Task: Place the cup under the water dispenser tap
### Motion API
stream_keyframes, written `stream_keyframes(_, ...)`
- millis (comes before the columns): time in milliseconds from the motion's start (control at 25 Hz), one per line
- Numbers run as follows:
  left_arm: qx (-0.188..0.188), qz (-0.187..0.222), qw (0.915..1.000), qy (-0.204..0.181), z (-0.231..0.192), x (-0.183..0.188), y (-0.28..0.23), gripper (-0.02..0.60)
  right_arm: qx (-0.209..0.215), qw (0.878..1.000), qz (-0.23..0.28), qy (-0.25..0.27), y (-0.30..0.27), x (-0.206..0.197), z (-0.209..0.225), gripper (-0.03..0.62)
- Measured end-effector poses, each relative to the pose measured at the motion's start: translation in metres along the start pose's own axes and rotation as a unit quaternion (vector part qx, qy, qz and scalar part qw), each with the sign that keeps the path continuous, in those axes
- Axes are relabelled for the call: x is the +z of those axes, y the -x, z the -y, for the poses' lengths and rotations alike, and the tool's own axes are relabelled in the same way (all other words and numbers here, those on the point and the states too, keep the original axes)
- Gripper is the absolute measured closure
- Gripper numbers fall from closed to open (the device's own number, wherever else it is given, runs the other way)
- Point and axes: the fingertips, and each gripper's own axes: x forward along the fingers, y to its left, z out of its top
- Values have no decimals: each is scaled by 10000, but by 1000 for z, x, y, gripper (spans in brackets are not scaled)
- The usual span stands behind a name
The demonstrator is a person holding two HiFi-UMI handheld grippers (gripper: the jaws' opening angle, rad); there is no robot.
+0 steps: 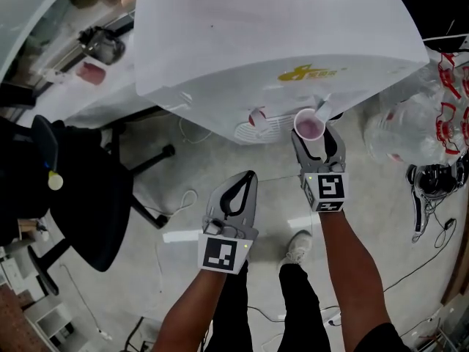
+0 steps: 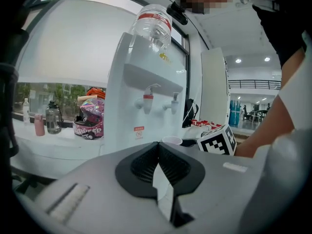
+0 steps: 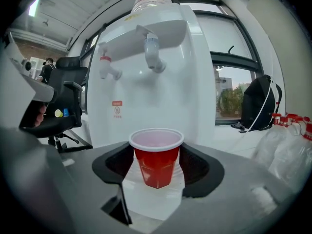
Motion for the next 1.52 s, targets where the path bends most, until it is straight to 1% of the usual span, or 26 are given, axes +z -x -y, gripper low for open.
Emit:
stream_keyframes(200,-5,-57,10000,71,1,-6,0,563,53,9999,123,14,-1,6,1,301)
stream_keyframes(440,-77,-61,9999,36,2,-11,-5,563,18,9997,216,-58,-3,1,2,298)
stream_keyframes(560,-79,-118,9999,39,1,-16,-5,563,13,9998,161,-93,-3,-5,1,296)
stream_keyframes(760,-87,-116,9999,33,-1,-19,-7,563,131,9999,-10,-45,-5,-16,-4,284)
stream_keyframes(920,-106,-156,9998,29,-2,-22,-6,563,103,9998,-86,-152,-3,-20,-3,241)
stream_keyframes(1040,-109,-184,9998,-4,-3,-23,-5,563,68,9997,-109,-200,6,-23,-2,233)
stream_keyframes(1200,-99,-196,9998,22,-3,-14,1,563,113,9997,-30,-206,40,-10,-9,232)
stream_keyframes(1320,-118,-218,9997,57,3,1,13,563,288,9992,130,-230,80,16,-29,241)
stream_keyframes(1400,-146,-241,9996,58,11,13,22,563,368,9990,42,-249,108,34,-41,264)
stream_keyframes(1440,-155,-247,9996,60,15,21,27,563,390,9989,146,-224,121,47,-46,275)
stream_keyframes(1520,-145,-278,9995,101,20,37,37,563,376,9978,536,-126,145,79,-54,333)
